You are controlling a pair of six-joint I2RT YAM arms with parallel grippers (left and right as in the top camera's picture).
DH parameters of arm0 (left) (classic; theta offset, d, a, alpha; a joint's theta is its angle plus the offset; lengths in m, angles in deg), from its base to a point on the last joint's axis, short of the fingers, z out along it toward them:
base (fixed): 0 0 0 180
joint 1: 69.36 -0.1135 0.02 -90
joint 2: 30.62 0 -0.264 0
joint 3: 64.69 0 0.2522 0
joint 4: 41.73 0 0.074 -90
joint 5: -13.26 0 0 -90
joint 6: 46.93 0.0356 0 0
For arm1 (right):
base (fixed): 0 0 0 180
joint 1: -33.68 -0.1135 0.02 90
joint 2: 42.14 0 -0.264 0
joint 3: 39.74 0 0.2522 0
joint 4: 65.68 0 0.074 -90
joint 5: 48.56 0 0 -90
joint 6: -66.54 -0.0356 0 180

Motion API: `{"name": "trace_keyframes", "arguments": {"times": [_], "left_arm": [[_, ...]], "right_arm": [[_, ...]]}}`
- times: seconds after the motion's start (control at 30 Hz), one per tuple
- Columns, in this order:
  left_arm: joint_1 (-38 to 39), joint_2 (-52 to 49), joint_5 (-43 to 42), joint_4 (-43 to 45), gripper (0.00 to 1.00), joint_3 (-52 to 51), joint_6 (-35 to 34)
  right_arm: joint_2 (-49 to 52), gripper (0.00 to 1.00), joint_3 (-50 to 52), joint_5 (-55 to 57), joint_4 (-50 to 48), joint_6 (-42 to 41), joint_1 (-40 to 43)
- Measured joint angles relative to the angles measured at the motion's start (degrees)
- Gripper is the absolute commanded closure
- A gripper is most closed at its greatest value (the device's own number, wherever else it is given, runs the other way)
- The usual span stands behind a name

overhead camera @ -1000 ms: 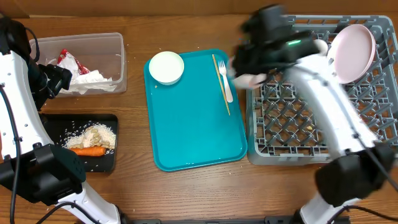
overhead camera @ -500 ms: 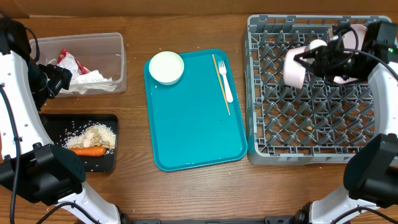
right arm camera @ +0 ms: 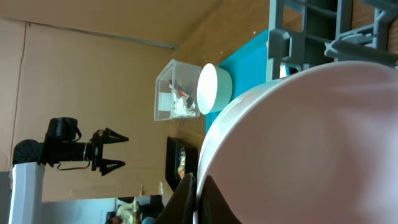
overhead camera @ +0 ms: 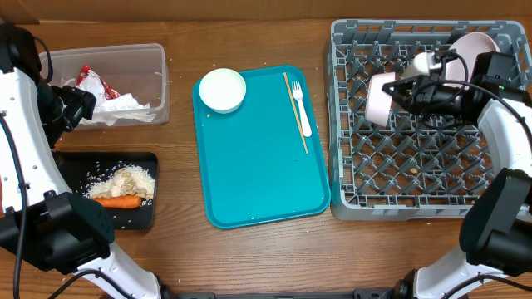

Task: Sort waste into correct bins and load items into the dishwasher rack
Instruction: 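Carry the pink bowl to the rack and set it upside down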

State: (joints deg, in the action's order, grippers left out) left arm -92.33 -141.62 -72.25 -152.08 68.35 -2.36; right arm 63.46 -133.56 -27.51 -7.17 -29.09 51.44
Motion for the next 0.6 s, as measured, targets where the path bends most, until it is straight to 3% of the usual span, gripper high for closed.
{"name": "trace_keyframes", "arguments": {"times": [0.6], "left_arm": [[0.0,0.0,0.0,0.0,0.0,0.0,0.0]], "right_arm": [[0.0,0.89,0.0,7.2,-6.2,-6.7,2.3]]}}
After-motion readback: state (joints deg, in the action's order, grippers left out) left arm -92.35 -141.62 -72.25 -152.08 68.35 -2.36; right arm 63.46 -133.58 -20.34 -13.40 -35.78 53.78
